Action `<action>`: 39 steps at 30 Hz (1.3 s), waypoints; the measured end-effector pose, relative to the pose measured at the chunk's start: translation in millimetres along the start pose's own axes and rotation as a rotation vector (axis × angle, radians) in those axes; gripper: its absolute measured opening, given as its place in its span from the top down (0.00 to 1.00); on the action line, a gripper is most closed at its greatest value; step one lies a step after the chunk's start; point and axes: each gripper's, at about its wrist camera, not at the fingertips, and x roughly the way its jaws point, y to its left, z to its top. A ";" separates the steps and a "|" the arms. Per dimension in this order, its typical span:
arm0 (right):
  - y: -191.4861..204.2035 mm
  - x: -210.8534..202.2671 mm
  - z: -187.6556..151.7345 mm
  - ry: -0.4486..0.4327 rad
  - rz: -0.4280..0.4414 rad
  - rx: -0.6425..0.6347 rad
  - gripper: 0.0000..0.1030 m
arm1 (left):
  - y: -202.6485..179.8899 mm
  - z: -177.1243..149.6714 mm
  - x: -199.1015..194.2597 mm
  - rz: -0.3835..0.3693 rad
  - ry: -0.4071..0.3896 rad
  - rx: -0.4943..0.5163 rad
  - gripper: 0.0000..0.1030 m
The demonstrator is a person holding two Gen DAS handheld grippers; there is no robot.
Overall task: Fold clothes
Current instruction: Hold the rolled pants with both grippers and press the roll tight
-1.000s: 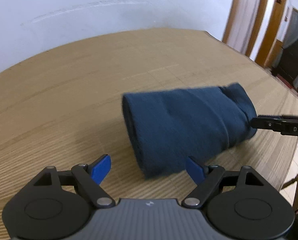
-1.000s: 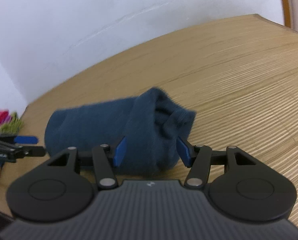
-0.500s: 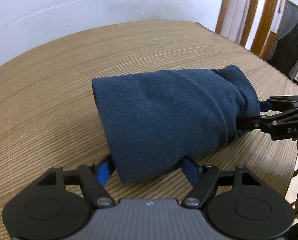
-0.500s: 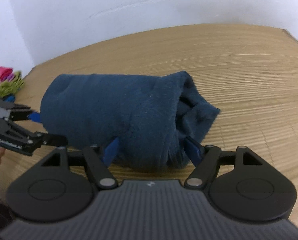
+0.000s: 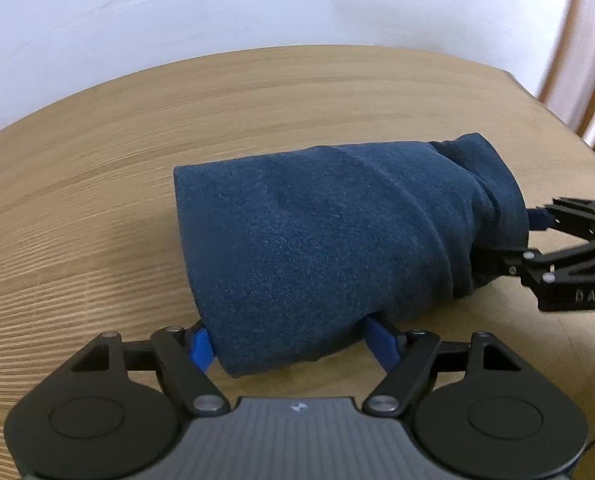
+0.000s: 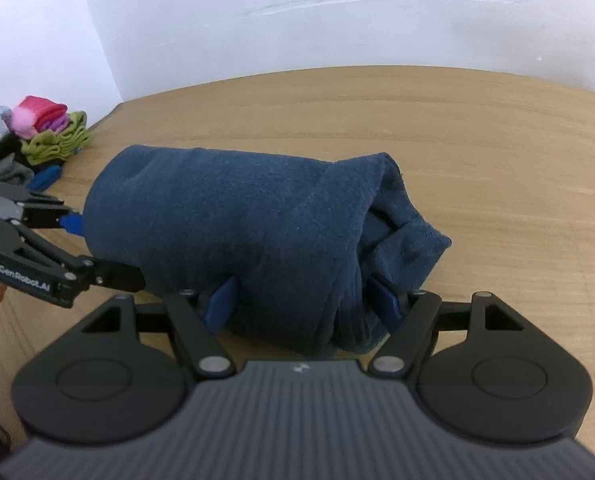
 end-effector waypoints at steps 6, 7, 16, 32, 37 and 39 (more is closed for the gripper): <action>4.3 23.5 21.8 0.006 -0.009 -0.017 0.29 | 13.7 18.7 13.4 0.025 0.015 -0.038 0.24; 4.2 26.3 24.5 0.009 -0.011 -0.011 0.29 | 14.6 21.0 15.7 0.027 0.018 -0.039 0.24; 4.1 42.5 38.8 0.026 -0.043 0.034 0.29 | 26.3 41.5 32.5 0.050 0.022 -0.022 0.21; -5.8 127.7 114.1 0.018 -0.136 0.034 0.29 | 77.3 122.8 93.9 0.074 0.005 -0.038 0.21; -10.8 164.1 143.5 0.007 -0.161 -0.006 0.29 | 95.4 152.2 118.4 0.086 -0.016 -0.027 0.20; -15.0 181.4 156.1 -0.002 -0.182 -0.012 0.29 | 101.0 163.9 130.4 0.089 -0.027 -0.018 0.17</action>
